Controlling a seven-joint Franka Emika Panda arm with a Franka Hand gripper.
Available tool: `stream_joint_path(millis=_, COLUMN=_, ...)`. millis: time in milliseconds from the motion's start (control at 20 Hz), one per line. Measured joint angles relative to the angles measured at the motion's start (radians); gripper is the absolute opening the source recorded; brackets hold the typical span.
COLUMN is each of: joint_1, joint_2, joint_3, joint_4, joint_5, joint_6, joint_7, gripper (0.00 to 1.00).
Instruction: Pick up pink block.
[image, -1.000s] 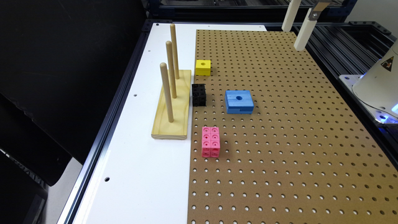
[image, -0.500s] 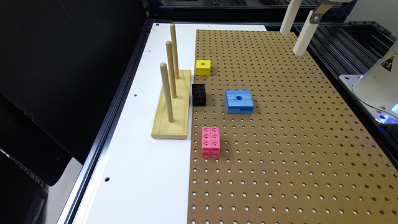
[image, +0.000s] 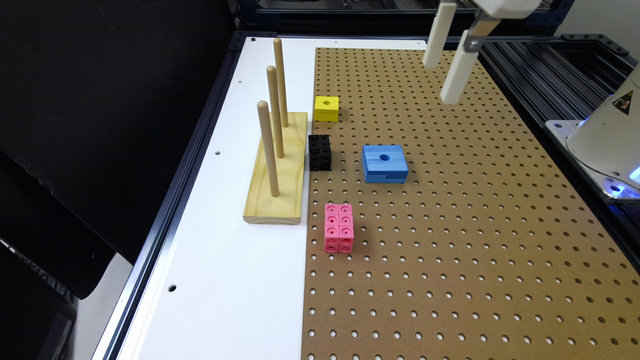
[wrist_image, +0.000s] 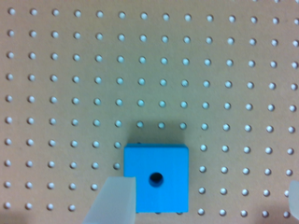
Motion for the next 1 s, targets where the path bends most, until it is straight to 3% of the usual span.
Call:
stream_joint_path(millis=300, joint_1=-0.001, joint_2=0.109, joint_3=0.044, joint_4=0.107, joint_5=0.0, joint_6=0.002, joint_7=0.047, gripper=1.0)
stream_joint_path(millis=450, joint_1=-0.001, joint_2=0.143, joint_3=0.048, joint_4=0.138, joint_5=0.0, joint_6=0.002, joint_7=0.051, gripper=1.0)
stream_joint_path(millis=800, joint_1=-0.001, joint_2=0.169, joint_3=0.054, joint_4=0.172, joint_5=0.0, joint_6=0.002, joint_7=0.054, gripper=1.0)
stream_joint_path(millis=1000, joint_1=-0.001, joint_2=0.22, joint_3=0.074, joint_4=0.231, joint_5=-0.0003, joint_6=0.002, joint_7=0.077, gripper=1.0)
